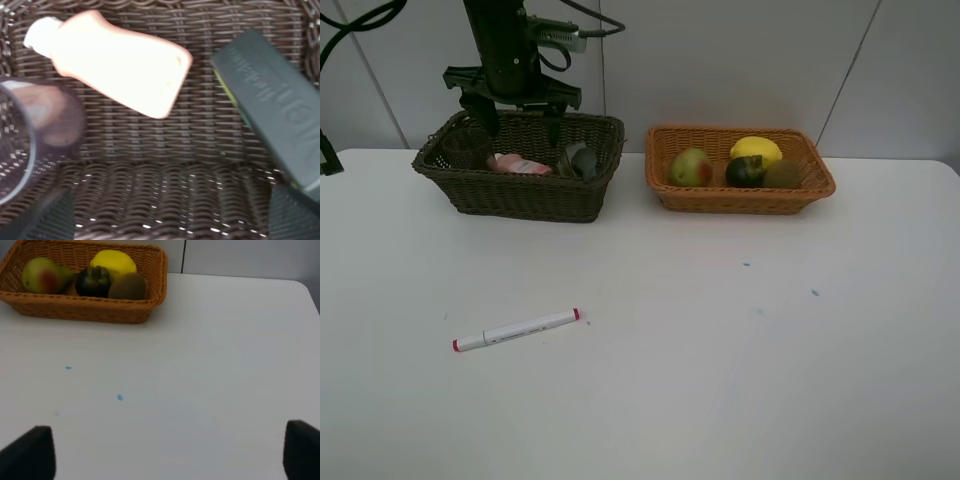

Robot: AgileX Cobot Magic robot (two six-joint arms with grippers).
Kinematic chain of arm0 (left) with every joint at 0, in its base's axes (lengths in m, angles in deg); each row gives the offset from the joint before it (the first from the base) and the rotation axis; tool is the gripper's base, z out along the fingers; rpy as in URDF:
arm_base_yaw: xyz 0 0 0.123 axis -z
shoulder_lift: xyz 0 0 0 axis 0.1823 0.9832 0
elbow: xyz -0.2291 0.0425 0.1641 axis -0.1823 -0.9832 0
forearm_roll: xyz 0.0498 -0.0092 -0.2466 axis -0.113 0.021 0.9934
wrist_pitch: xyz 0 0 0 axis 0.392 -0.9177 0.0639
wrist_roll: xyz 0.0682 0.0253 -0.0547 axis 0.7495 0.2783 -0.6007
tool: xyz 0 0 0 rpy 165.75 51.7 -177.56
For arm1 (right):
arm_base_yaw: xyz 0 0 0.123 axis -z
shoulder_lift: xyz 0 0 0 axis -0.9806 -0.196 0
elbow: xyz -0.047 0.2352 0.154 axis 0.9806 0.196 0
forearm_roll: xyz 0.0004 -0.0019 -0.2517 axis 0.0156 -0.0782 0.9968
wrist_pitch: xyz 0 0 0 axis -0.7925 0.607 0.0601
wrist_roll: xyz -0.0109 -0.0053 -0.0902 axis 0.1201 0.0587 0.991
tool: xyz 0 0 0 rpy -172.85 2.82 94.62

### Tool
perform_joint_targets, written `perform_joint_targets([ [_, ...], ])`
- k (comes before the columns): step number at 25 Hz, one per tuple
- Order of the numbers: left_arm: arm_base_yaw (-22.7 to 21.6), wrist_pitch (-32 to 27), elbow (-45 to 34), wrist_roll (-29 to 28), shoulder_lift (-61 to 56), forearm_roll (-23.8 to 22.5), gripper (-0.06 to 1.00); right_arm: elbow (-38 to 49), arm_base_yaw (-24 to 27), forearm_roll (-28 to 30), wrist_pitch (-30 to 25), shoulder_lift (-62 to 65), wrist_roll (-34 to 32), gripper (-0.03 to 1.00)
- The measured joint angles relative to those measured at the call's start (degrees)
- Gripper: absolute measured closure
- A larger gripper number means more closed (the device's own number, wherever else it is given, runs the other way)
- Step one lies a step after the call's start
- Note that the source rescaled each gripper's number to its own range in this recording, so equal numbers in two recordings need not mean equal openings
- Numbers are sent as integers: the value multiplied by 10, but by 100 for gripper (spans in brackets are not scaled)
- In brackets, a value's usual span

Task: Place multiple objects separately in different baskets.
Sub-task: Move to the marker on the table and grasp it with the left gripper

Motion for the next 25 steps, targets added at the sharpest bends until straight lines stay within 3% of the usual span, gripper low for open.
perform_joint_targets([
  [4,0,0,0,21,-19,29,-6,0,0,0,0,0,0,-3],
  [14,16,0,-8,159,-90,123,-6,0,0,0,0,0,0,-3],
  [25,76,1,-194,194,-166,132,-6,0,0,0,0,0,0,-3],
])
